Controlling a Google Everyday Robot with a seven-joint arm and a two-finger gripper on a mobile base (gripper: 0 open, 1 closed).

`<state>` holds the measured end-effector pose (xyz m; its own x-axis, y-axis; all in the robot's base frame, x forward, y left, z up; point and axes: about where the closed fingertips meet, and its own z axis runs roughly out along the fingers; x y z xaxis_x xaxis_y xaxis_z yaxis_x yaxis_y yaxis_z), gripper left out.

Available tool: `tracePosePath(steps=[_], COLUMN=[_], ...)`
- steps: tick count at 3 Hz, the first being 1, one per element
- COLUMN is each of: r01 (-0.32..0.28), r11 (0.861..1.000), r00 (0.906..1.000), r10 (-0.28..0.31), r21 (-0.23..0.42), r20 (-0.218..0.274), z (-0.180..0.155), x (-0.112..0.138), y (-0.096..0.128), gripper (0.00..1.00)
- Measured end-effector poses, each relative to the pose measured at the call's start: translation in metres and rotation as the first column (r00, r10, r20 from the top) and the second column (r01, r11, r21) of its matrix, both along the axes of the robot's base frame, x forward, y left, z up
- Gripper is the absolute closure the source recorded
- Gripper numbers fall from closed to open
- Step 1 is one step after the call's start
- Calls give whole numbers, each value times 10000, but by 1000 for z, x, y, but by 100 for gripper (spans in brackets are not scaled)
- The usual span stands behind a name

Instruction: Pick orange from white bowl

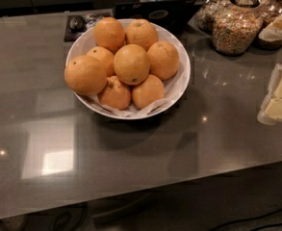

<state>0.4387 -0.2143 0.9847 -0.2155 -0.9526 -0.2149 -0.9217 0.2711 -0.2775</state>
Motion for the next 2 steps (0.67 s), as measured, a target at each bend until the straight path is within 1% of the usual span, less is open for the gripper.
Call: tracePosePath(steps=[1,2], r01=[5,-291], r11=[10000,9991], r00=[10000,9996], r10=[-5,291], r21=[-4,-311], r20=[16,-28], z=[1,13], x=[0,-1], y=[0,24], gripper=[0,0])
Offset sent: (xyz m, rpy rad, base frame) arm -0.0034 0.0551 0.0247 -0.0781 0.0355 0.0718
